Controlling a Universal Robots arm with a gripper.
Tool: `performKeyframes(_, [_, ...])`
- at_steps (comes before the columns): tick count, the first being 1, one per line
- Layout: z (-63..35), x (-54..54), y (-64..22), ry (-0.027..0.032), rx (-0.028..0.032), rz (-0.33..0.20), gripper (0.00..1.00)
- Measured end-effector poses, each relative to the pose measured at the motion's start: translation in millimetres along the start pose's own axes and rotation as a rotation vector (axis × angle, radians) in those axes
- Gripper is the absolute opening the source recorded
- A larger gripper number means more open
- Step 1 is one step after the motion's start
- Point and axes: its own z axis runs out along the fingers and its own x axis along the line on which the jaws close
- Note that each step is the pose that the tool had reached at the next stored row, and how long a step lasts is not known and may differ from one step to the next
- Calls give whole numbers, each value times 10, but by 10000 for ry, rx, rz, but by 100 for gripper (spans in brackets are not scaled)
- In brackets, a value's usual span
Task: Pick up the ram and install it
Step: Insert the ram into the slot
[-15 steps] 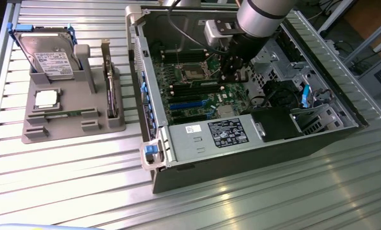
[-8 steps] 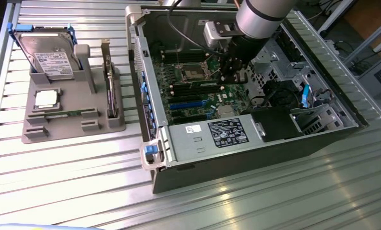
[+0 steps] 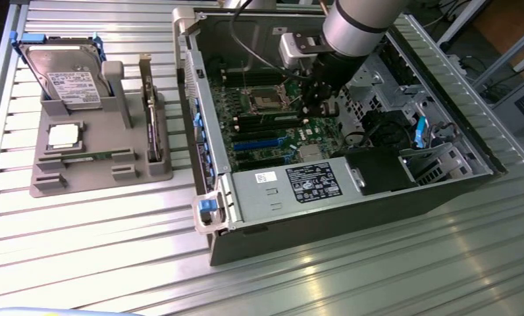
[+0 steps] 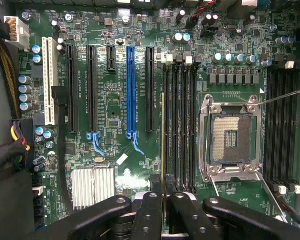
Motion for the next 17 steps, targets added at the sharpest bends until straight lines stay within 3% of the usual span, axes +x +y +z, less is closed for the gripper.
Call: performKeyframes(17, [130, 14, 5, 20, 0, 0, 12])
